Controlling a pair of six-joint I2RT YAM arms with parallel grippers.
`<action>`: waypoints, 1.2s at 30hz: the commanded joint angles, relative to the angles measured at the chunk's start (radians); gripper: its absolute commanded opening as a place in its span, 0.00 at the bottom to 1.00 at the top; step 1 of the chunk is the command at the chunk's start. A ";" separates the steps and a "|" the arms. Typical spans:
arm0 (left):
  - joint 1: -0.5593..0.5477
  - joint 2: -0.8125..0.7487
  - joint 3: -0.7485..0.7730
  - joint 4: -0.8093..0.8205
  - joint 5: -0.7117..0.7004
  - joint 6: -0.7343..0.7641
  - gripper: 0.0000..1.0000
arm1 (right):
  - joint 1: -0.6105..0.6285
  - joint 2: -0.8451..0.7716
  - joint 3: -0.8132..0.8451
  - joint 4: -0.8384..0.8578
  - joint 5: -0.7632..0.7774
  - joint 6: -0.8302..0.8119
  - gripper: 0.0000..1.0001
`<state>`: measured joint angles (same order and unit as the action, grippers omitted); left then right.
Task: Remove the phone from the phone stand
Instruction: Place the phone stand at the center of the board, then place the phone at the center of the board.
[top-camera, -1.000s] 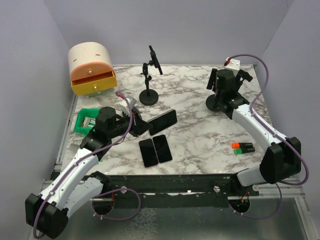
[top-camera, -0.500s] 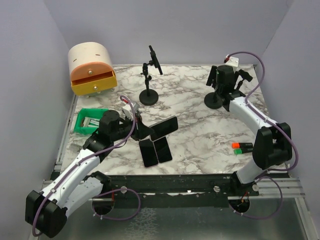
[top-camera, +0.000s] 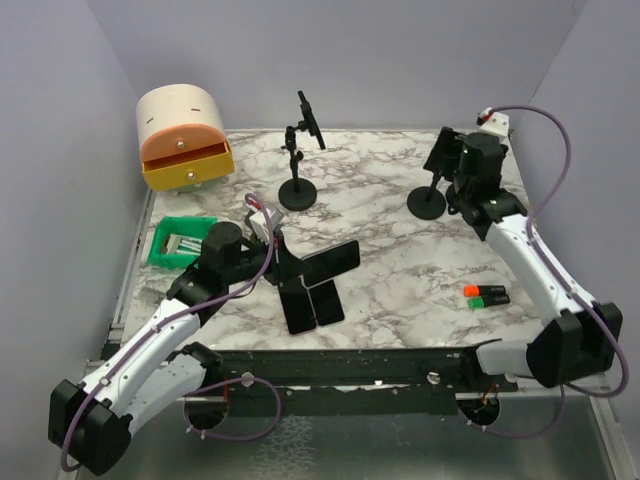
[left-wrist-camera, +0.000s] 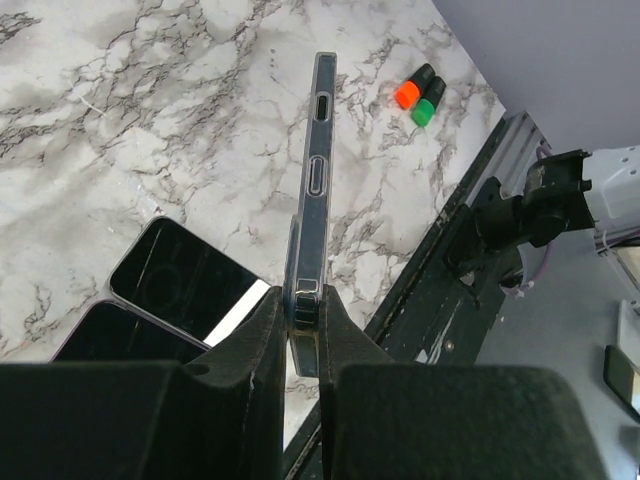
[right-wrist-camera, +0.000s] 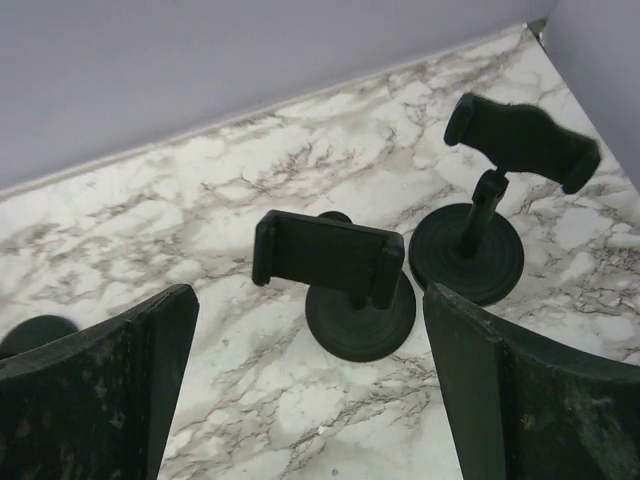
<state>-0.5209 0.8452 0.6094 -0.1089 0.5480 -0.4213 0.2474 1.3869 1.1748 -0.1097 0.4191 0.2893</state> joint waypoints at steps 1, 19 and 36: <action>-0.007 -0.047 0.051 0.025 0.058 0.016 0.00 | -0.001 -0.190 0.018 -0.158 -0.067 0.003 1.00; -0.153 -0.148 0.075 0.020 0.308 0.196 0.00 | 0.209 -0.421 -0.155 -0.164 -1.345 -0.178 0.96; -0.201 -0.114 0.161 -0.096 0.278 0.339 0.00 | 0.423 -0.339 -0.188 -0.416 -1.316 -0.274 0.85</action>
<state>-0.7147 0.7338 0.7017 -0.2211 0.8204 -0.1230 0.6464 1.0592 1.0054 -0.4644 -0.8921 0.0319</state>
